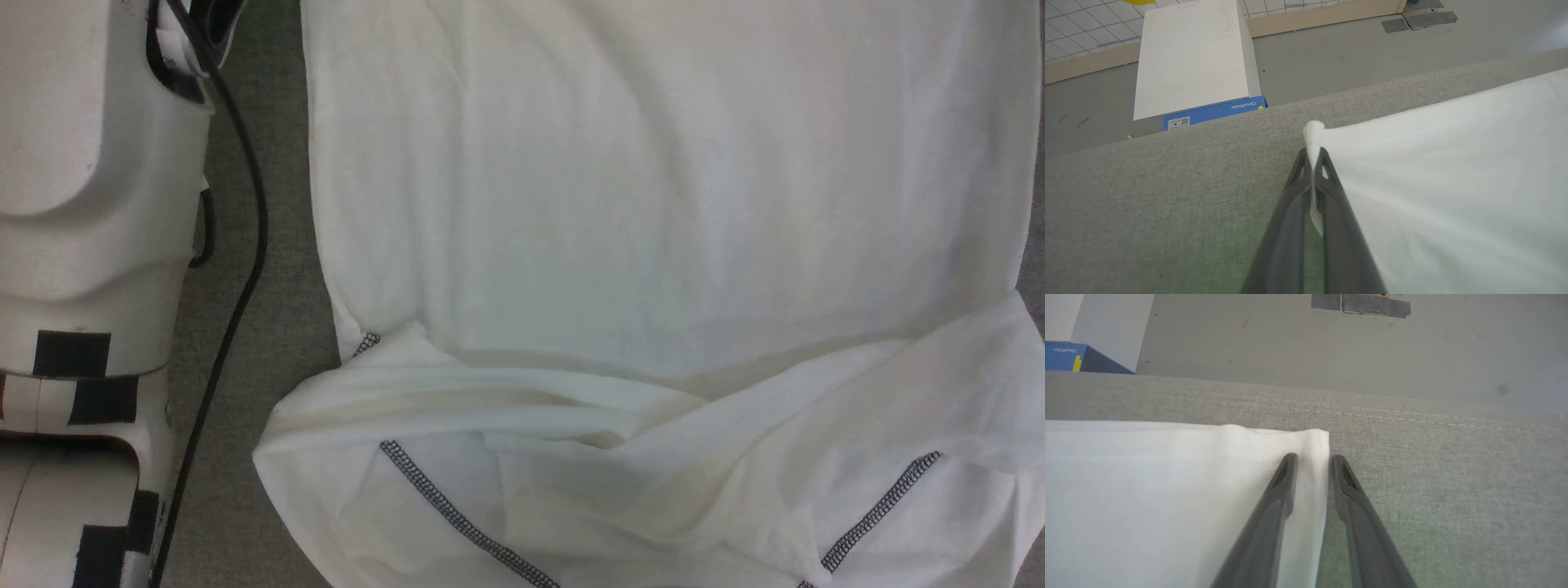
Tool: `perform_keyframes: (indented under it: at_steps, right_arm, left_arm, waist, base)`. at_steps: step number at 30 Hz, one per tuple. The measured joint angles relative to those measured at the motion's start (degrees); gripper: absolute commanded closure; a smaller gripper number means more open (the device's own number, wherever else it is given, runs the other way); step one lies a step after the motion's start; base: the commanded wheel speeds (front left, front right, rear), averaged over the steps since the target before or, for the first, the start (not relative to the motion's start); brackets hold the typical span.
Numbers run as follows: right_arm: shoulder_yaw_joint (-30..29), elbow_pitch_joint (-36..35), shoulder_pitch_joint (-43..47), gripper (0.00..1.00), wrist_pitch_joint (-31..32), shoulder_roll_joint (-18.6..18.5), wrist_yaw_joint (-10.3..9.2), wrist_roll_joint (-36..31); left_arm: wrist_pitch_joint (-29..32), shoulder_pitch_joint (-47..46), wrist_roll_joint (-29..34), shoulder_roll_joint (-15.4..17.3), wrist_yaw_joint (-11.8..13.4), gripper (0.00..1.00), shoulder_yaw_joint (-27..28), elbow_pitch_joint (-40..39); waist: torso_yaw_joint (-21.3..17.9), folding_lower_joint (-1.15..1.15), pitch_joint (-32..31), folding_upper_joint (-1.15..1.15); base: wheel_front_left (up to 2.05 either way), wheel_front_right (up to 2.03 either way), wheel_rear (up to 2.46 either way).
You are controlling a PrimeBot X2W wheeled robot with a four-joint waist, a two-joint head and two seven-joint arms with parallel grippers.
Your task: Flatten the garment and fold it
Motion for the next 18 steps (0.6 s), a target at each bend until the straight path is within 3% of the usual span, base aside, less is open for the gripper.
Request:
perform_keyframes:
  at_steps: [6, 7, 8, 10, 18]
  right_arm:
    - [-0.8, -1.9, 0.0, 1.0, -0.7, 0.8, 0.0, -2.4]
    - [-0.8, -2.5, 0.4, 1.0, -2.4, 0.9, 0.0, -2.5]
    - [-0.2, -3.9, 1.6, 1.0, -7.6, 1.1, 0.0, -2.1]
    - [1.2, -4.5, 2.5, 1.0, -11.3, 1.3, 0.0, -0.6]
    - [14.0, -10.0, 12.2, 1.0, -23.9, -0.7, 0.0, 10.7]
  left_arm:
    - [-3.0, -1.6, 0.4, 0.4, -0.5, 1.0, -0.2, 1.7]
    - [-4.6, -2.0, 0.8, 0.7, -0.4, 1.0, -0.2, 1.9]
    - [-10.7, -2.5, 2.3, 1.1, 0.2, 1.0, 0.0, 2.7]
    - [-14.6, -2.5, 3.4, 1.5, 0.6, 1.0, 0.1, 3.7]
    - [-24.5, 2.1, 3.1, 2.0, -1.5, 1.0, -0.2, 6.0]
  waist:
    - [-0.4, 0.0, 0.2, 0.0]
    - [-0.6, 0.0, 0.1, 0.0]
    - [-1.2, 0.0, -0.4, 0.0]
    - [-1.6, 0.0, -1.1, 0.0]
    - [-2.5, 0.0, -5.9, 0.0]
  base:
    - [0.0, 0.0, 0.0]
    - [0.0, 0.0, 0.0]
    - [0.0, 0.0, 0.0]
    - [0.0, 0.0, 0.0]
    - [0.0, 0.0, 0.0]
